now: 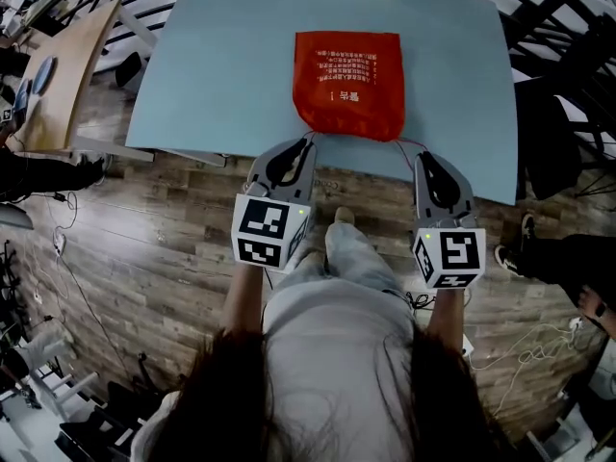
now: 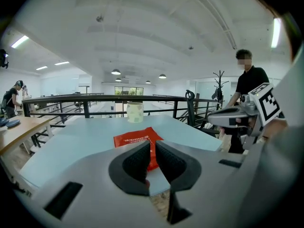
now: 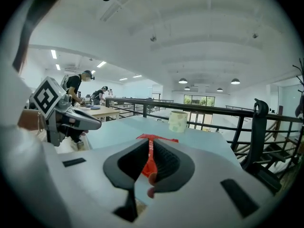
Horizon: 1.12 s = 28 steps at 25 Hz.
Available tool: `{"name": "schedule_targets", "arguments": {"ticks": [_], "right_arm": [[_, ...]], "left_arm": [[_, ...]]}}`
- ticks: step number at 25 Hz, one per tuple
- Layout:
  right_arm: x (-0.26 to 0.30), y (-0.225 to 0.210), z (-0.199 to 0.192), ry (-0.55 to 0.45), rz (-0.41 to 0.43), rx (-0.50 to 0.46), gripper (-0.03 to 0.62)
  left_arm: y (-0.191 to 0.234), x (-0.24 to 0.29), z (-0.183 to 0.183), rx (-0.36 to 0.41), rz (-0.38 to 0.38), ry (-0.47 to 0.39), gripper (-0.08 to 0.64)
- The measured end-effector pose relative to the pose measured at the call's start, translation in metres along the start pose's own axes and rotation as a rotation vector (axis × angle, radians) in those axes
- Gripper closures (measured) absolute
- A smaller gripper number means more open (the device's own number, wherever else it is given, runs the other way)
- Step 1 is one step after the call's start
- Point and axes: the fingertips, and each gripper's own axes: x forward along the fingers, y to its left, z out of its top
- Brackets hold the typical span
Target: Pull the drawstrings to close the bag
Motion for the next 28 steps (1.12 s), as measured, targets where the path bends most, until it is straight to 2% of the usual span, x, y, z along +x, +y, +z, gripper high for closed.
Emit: {"name": "schedule_targets", "arguments": {"ticks": [6,10,16,28], "right_arm": [[0.021,-0.014,-0.019,0.050,0.054,-0.018,0.565],[0.034,-0.021,-0.035,0.091,0.093,-0.033,0.565],[0.050,-0.021,-0.058,0.144,0.153,-0.065,0.545],[0.081,-0.016,-0.109,0.268,0.201,-0.149,0.506]], "left_arm": [[0.005,0.025,-0.011,-0.004,0.036,0.043,0.535],[0.006,0.038,-0.022,-0.002,0.052,0.084,0.480],[0.014,0.048,-0.047,0.007,0.111,0.146,0.463],[0.031,0.082,-0.105,0.020,0.148,0.277,0.423]]}}
